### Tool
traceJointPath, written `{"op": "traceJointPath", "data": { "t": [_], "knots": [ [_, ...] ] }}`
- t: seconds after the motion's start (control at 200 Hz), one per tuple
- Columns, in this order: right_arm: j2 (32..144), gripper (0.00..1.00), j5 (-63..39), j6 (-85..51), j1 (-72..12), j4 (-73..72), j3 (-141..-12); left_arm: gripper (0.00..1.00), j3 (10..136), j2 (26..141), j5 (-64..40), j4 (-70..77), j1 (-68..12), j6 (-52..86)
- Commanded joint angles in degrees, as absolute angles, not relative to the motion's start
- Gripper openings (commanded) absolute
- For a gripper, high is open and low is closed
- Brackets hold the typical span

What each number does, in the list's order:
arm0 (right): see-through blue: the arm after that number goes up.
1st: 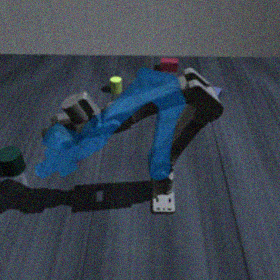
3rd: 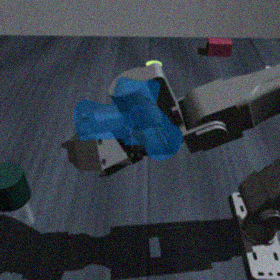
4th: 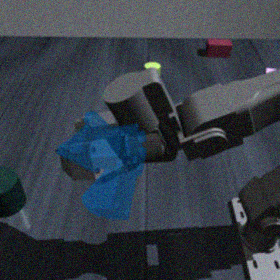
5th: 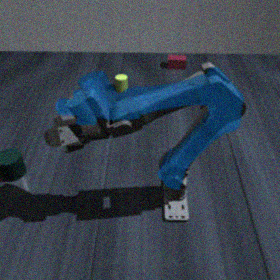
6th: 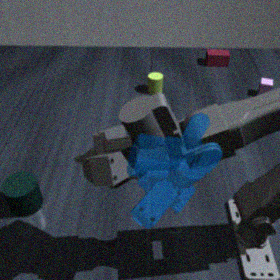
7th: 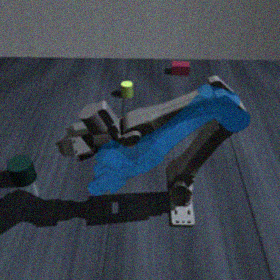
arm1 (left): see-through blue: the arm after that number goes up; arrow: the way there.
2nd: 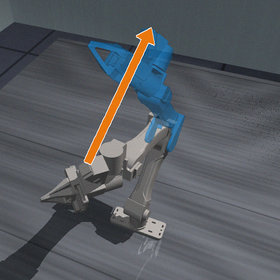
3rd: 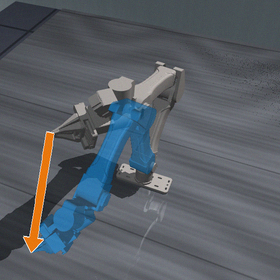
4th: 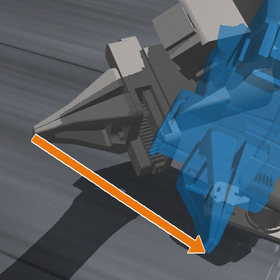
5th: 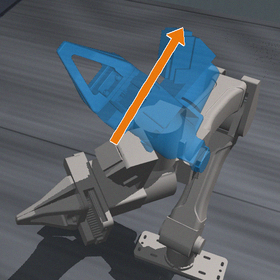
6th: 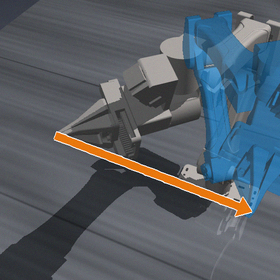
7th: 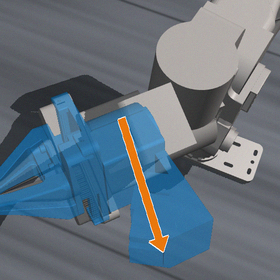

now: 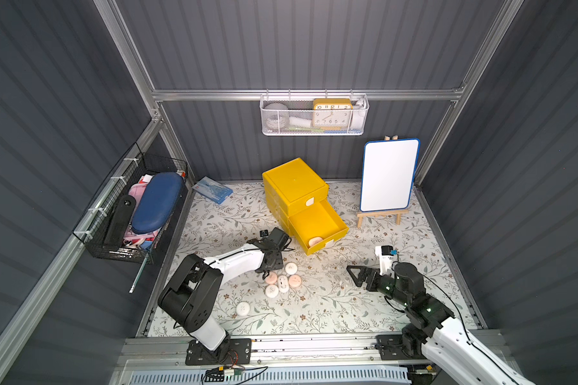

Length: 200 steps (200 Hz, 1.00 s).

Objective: Put the bluetooth earphones in the drawer according to color
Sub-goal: Pick up the Bluetooth earphone from the center of the board, then place the bluetooth earphone in the drawer.

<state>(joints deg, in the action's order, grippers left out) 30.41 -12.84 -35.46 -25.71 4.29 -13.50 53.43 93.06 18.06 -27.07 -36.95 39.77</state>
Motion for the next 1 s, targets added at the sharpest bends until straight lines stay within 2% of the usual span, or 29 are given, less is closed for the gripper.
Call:
{"op": "traceJointPath", "data": {
  "t": [0.0, 0.38, 0.805, 0.915, 0.996],
  "knots": [
    [30.2, 0.99, -12.1, -34.8, -26.0, 3.9, -12.8, 0.45, 58.3, 91.1, 19.5, -30.3, -39.2, 37.8],
    [30.1, 0.99, -11.7, -34.7, -25.9, 4.1, -12.8, 0.42, 80.3, 97.0, 20.0, -31.7, -48.1, 32.4],
    [29.9, 0.99, -11.3, -34.2, -25.8, 4.5, -13.0, 0.42, 101.2, 114.3, 18.7, -31.3, -49.3, 27.6],
    [29.9, 0.99, -11.3, -33.8, -25.9, 4.9, -13.0, 0.51, 105.4, 117.3, 17.2, -31.8, -49.3, 26.5],
    [29.8, 0.99, -10.9, -33.7, -25.9, 5.5, -13.3, 0.73, 106.7, 117.3, 16.5, -32.5, -49.4, 26.1]
  ]
}}
